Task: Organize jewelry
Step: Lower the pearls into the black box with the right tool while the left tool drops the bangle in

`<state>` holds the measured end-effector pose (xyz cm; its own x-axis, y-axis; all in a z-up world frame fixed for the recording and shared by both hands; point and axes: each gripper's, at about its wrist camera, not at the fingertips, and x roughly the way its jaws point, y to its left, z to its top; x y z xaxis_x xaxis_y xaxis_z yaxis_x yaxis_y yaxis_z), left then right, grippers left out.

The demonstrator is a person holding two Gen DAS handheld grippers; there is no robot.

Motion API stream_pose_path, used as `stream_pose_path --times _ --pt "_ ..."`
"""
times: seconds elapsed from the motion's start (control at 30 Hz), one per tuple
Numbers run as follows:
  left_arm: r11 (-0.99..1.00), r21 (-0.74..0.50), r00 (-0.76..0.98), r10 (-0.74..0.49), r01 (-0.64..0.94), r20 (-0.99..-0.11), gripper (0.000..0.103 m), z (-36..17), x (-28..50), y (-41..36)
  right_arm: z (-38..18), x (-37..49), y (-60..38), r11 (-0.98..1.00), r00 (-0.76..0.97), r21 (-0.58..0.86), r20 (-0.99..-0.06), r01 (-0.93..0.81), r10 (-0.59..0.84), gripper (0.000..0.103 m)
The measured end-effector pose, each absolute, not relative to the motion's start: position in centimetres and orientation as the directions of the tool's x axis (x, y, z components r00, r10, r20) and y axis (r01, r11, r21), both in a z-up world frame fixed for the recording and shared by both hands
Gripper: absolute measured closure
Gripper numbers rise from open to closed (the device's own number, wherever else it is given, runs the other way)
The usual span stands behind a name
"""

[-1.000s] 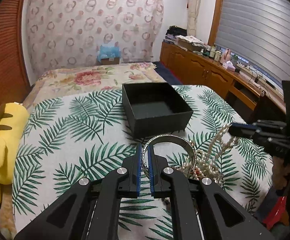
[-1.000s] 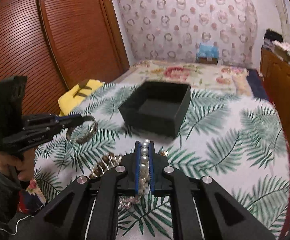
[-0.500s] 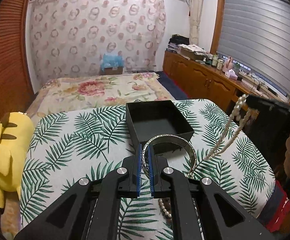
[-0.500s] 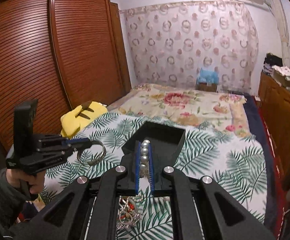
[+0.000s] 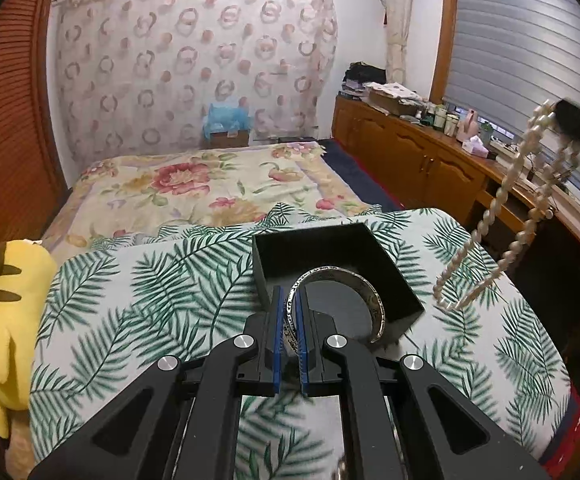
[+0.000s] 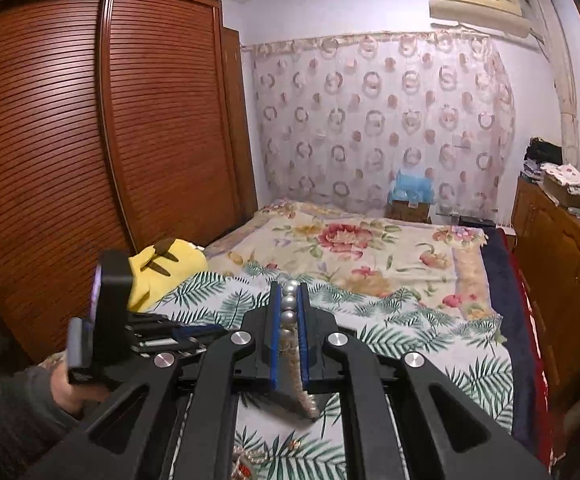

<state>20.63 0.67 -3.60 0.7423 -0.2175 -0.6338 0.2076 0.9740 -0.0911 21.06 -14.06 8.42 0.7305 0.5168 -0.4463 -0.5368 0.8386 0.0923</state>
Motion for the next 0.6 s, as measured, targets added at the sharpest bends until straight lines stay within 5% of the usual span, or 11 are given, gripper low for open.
stream_pose_path --times 0.33,0.47,0.6 --pt "0.969 -0.122 0.689 -0.238 0.214 -0.685 0.097 -6.2 24.6 -0.8 8.4 25.3 -13.2 0.834 0.715 0.102 -0.465 -0.542 0.522 0.094" --pt "0.969 -0.125 0.684 -0.24 0.213 -0.688 0.08 -6.5 24.2 -0.6 7.4 26.6 -12.9 0.832 0.7 0.115 -0.486 -0.542 0.523 0.094" --pt "0.968 -0.128 0.695 -0.244 0.215 -0.676 0.074 -5.8 23.1 0.0 5.9 27.7 -12.1 0.831 0.684 0.122 -0.511 -0.542 0.521 0.094"
